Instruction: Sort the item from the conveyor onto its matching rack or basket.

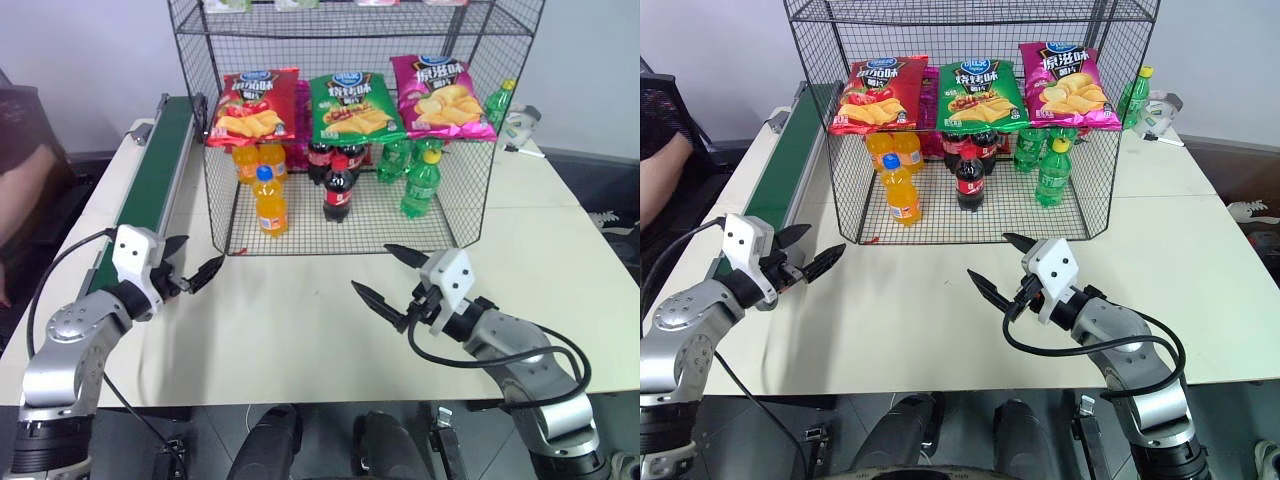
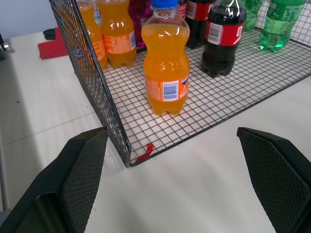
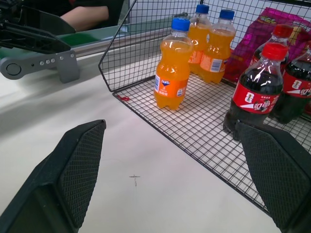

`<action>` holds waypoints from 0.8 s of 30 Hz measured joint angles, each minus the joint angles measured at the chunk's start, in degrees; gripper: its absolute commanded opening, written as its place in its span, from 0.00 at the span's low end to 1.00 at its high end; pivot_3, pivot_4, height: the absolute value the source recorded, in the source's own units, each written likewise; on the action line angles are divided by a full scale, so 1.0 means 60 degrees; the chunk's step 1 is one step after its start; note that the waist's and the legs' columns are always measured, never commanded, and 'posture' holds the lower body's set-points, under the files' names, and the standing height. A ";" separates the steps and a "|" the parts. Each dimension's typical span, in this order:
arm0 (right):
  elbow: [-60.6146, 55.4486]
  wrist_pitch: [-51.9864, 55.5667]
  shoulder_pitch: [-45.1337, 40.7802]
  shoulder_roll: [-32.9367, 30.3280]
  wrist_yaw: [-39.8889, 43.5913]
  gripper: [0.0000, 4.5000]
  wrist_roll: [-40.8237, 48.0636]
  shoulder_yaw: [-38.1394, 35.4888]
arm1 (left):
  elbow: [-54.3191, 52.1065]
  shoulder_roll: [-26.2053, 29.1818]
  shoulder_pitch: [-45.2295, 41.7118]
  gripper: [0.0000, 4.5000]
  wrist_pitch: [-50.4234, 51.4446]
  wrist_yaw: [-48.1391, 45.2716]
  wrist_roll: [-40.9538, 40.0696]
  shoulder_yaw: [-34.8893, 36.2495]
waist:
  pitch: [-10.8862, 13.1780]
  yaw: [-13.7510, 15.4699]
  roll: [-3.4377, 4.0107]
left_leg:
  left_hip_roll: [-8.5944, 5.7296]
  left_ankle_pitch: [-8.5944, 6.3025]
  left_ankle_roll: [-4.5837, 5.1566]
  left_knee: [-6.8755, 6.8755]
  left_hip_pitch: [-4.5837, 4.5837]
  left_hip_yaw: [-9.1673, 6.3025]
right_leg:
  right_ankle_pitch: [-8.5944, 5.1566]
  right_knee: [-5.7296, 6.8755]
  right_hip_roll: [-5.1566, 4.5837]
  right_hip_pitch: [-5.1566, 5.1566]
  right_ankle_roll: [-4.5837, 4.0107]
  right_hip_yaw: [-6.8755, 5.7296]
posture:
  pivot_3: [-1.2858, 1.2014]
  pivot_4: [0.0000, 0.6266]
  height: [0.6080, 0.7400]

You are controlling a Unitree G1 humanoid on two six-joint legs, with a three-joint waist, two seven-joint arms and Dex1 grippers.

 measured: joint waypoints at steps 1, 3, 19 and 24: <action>0.0011 0.0000 0.0000 0.0002 0.0001 1.00 0.0001 0.0002 | -0.0001 0.0000 0.0001 0.98 -0.0011 -0.0004 0.0011 0.0000 | 0.0000 0.0001 0.0000 | 0.0000 0.0000 0.0000 0.0000 0.0000 0.0000 | 0.0000 0.0000 0.0000 0.0000 0.0000 0.0000 | 0.52 0.24 1.00; 0.0020 0.0000 -0.0002 0.0005 0.0001 1.00 0.0003 0.0010 | -0.0001 0.0000 0.0002 0.98 -0.0019 -0.0003 0.0047 0.0000 | 0.0000 0.0000 0.0000 | 0.0000 0.0000 0.0000 0.0000 0.0000 0.0000 | 0.0000 0.0000 0.0000 0.0000 0.0000 0.0000 | 0.52 0.24 1.00; 0.0302 -0.0058 -0.0181 0.0023 0.0110 1.00 0.0075 0.0051 | -0.0011 0.0000 0.0149 0.98 -0.0015 0.0177 0.0064 0.0062 | 0.0001 -0.0002 0.0001 | 0.0001 -0.0001 -0.0001 -0.0004 -0.0001 0.0000 | -0.0001 -0.0004 0.0000 -0.0002 -0.0001 0.0000 | 0.52 0.24 1.00; 0.0317 -0.0108 -0.0241 0.0040 0.0181 1.00 0.0077 0.0166 | -0.0029 0.0000 0.0210 0.98 -0.0014 0.0207 0.0064 0.0068 | 0.0001 0.0001 0.0001 | 0.0001 -0.0001 -0.0001 -0.0004 -0.0001 0.0000 | -0.0001 -0.0006 0.0000 -0.0002 -0.0001 0.0000 | 0.52 0.24 1.00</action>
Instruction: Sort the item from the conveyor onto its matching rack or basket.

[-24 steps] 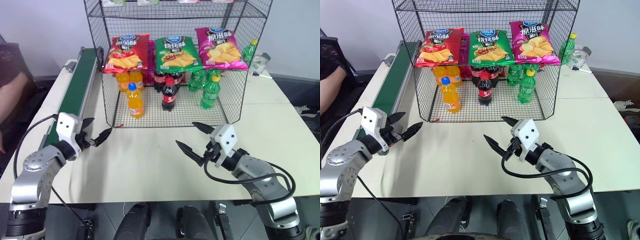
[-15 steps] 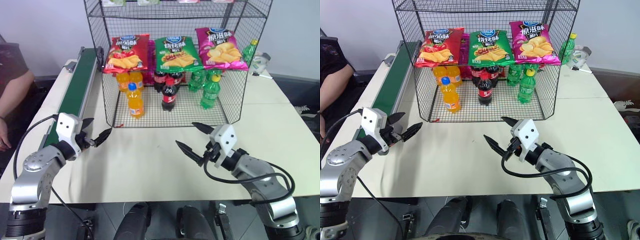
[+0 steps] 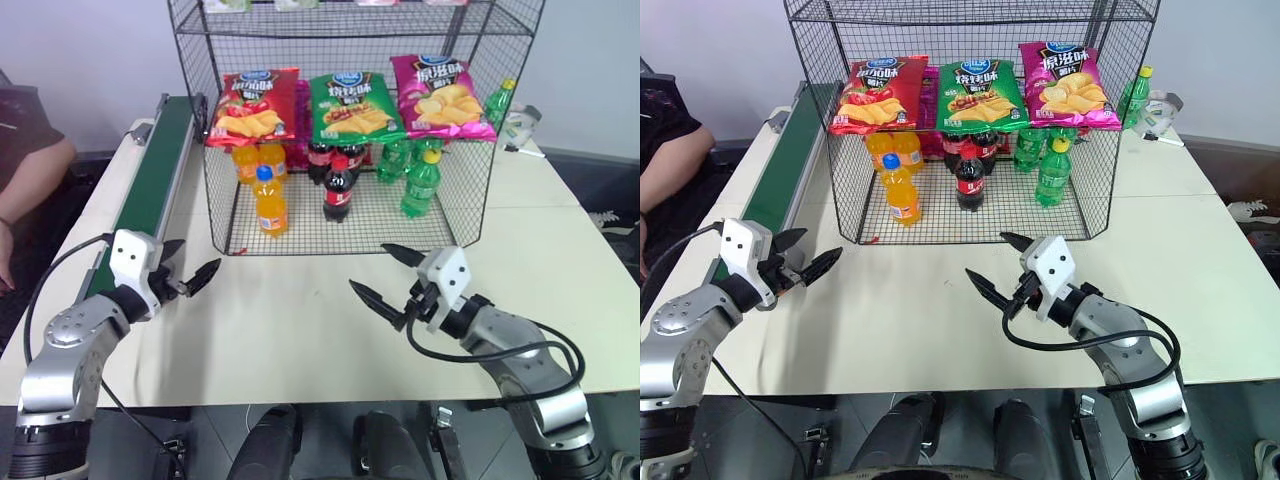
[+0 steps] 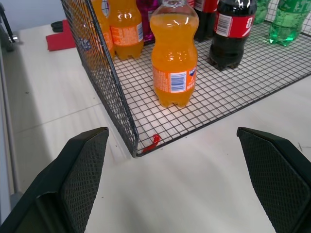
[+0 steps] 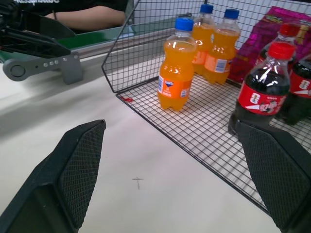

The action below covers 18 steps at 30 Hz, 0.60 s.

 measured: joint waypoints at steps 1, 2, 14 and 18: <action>0.0004 -0.0002 0.0000 0.0002 0.0013 1.00 0.0001 0.0031 | -0.0008 0.0000 0.0005 0.98 0.0000 0.0004 0.0000 0.0000 | 0.0000 -0.0001 0.0000 | 0.0000 0.0000 0.0000 0.0000 0.0000 0.0000 | 0.0000 -0.0001 0.0000 0.0000 0.0000 0.0000 | 0.52 0.24 1.00; 0.0013 -0.0004 -0.0001 0.0003 0.0019 1.00 0.0001 0.0042 | -0.0013 0.0000 0.0008 0.98 0.0000 0.0010 0.0000 0.0001 | 0.0000 -0.0001 0.0000 | 0.0000 0.0000 0.0000 0.0000 0.0000 0.0000 | 0.0000 -0.0001 0.0000 -0.0001 0.0000 0.0000 | 0.52 0.24 1.00; 0.0096 -0.0075 -0.0086 -0.0001 0.0099 1.00 0.0014 0.0043 | -0.0022 0.0000 0.0063 0.98 -0.0001 0.0198 0.0001 0.0003 | 0.0000 -0.0002 0.0001 | 0.0000 -0.0001 0.0000 -0.0002 0.0000 0.0000 | 0.0000 -0.0003 0.0000 -0.0001 0.0000 0.0000 | 0.52 0.24 1.00; 0.0096 -0.0075 -0.0238 -0.0002 0.0152 1.00 0.0032 0.0044 | -0.0021 0.0001 0.0031 0.98 0.0000 0.0279 0.0015 0.0007 | 0.0000 0.0000 0.0001 | 0.0000 -0.0001 -0.0001 -0.0004 0.0000 0.0000 | 0.0000 -0.0005 0.0000 -0.0001 0.0000 0.0000 | 0.52 0.24 1.00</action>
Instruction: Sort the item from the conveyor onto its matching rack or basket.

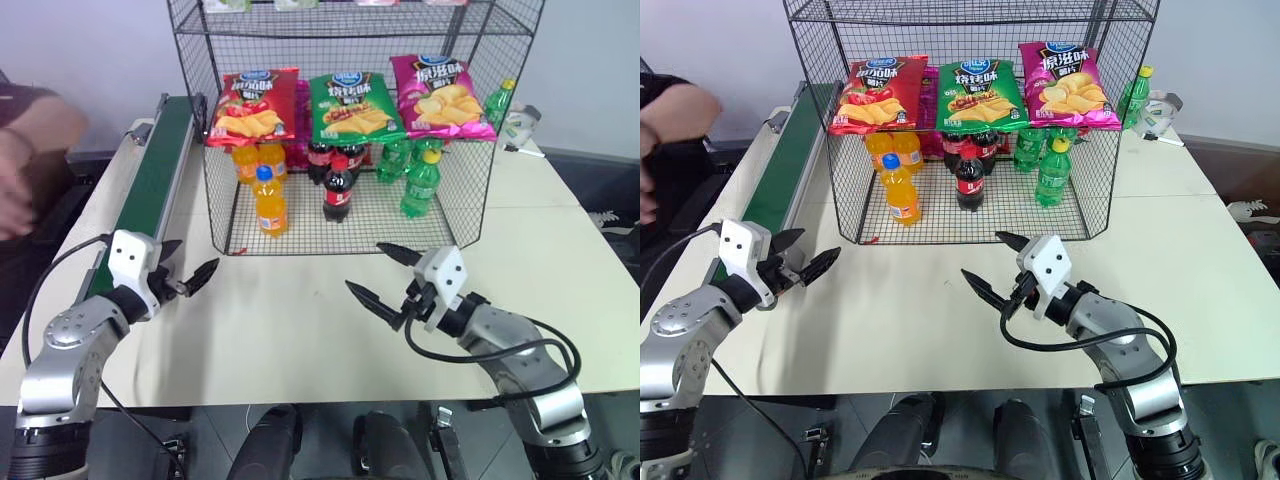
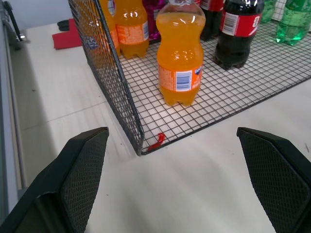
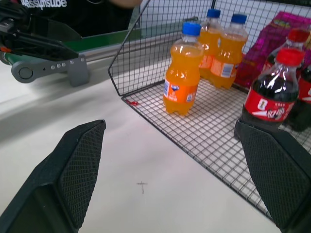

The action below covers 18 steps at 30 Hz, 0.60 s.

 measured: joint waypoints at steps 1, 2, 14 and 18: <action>0.0001 0.0000 0.0000 0.0000 0.0015 1.00 0.0004 0.0003 | 0.0000 0.0000 0.0000 0.98 0.0000 0.0022 0.0007 0.0008 | 0.0000 0.0000 0.0000 | 0.0000 0.0000 0.0000 -0.0001 0.0000 0.0000 | 0.0000 -0.0002 0.0000 0.0000 0.0000 0.0000 | 0.52 0.24 1.00; 0.0005 0.0000 0.0000 0.0000 0.0026 1.00 0.0011 0.0008 | 0.0000 0.0000 0.0000 0.98 0.0000 0.0062 0.0009 0.0017 | 0.0000 -0.0001 0.0000 | 0.0000 0.0000 0.0000 -0.0001 -0.0001 0.0000 | 0.0000 -0.0003 0.0000 0.0000 0.0000 0.0000 | 0.52 0.24 1.00; 0.0318 -0.0194 0.0000 0.0000 0.0308 1.00 0.0058 0.0104 | -0.0014 0.0144 0.0024 0.98 0.0181 0.0236 0.0009 0.0139 | 0.0000 -0.0002 0.0001 | 0.0000 0.0000 0.0000 -0.0002 -0.0001 0.0000 | 0.0000 -0.0003 0.0000 -0.0001 0.0000 0.0000 | 0.52 0.24 1.00; 0.0363 -0.0214 0.0000 0.0000 0.0318 1.00 0.0058 0.0143 | -0.0014 0.0140 0.0021 0.98 0.0193 0.0272 -0.0035 0.0238 | 0.0001 -0.0002 0.0001 | 0.0000 0.0000 0.0000 -0.0002 -0.0001 0.0000 | 0.0000 -0.0003 0.0000 -0.0002 0.0000 0.0000 | 0.52 0.24 1.00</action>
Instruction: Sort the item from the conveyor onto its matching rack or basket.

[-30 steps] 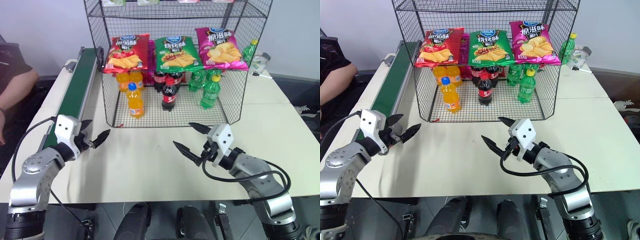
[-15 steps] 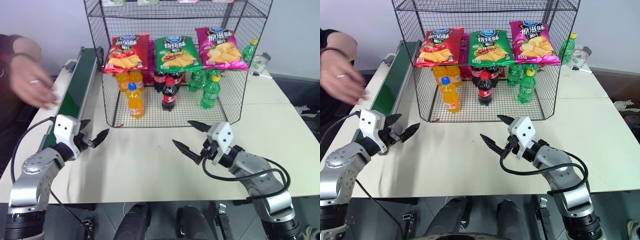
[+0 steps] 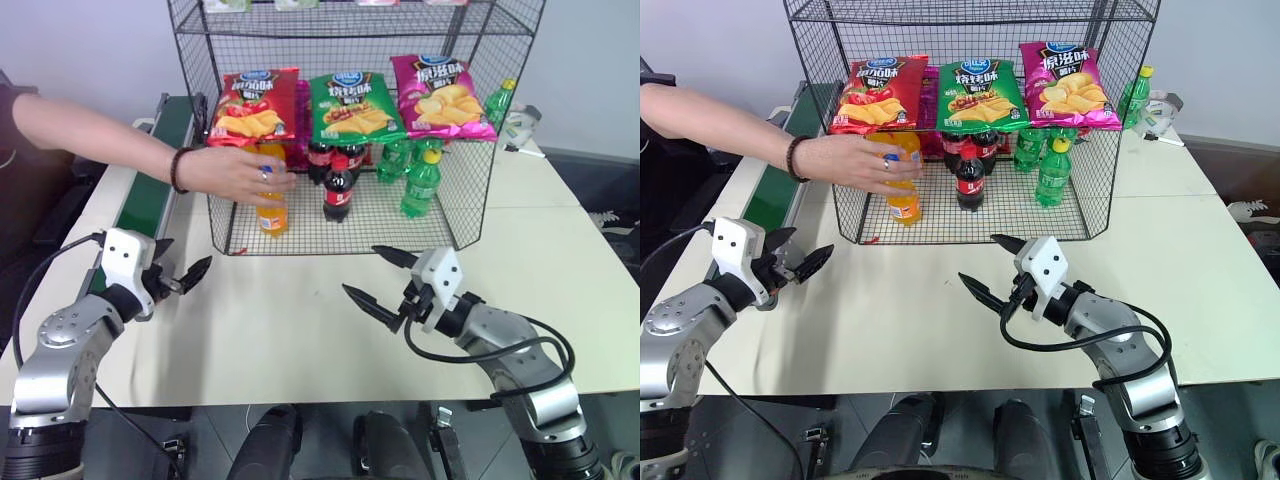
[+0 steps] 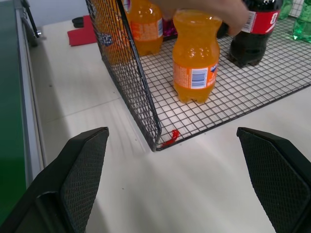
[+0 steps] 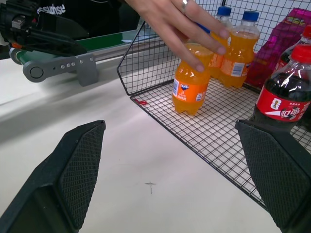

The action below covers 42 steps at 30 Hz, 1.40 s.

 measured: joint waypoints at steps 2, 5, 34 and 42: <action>0.0002 0.0000 0.0000 0.0003 -0.0004 1.00 0.0000 0.0030 | 0.0000 0.0001 -0.0001 0.98 0.0021 0.0018 -0.0041 0.0124 | 0.0000 0.0000 0.0000 | 0.0001 0.0000 0.0000 -0.0001 0.0000 0.0000 | 0.0000 0.0000 0.0001 0.0000 0.0000 0.0000 | 0.52 0.24 1.00; 0.0002 0.0001 -0.0006 0.0029 -0.0029 1.00 -0.0001 0.0057 | 0.0000 -0.0003 -0.0002 0.98 0.0033 0.0047 -0.0066 0.0147 | 0.0000 0.0000 0.0001 | 0.0001 0.0000 0.0000 0.0000 0.0000 0.0000 | 0.0000 0.0000 0.0000 0.0001 0.0000 0.0000 | 0.52 0.24 1.00; -0.0004 0.0019 -0.0219 -0.0010 -0.0090 1.00 0.0005 0.0085 | -0.0060 -0.0315 -0.0005 0.98 -0.0017 0.0608 -0.0090 0.0309 | 0.0001 -0.0001 0.0001 | 0.0001 -0.0006 -0.0010 -0.0002 0.0000 0.0000 | 0.0000 -0.0003 0.0000 0.0000 0.0000 0.0000 | 0.52 0.24 1.00; -0.0002 0.0023 -0.0218 -0.0011 -0.0064 1.00 0.0005 0.0099 | -0.0060 -0.0426 0.0039 0.98 -0.0189 0.0676 -0.0106 0.0551 | 0.0001 0.0001 0.0001 | 0.0001 -0.0006 -0.0010 -0.0002 -0.0001 0.0000 | 0.0000 -0.0004 0.0000 0.0001 -0.0001 0.0000 | 0.52 0.24 1.00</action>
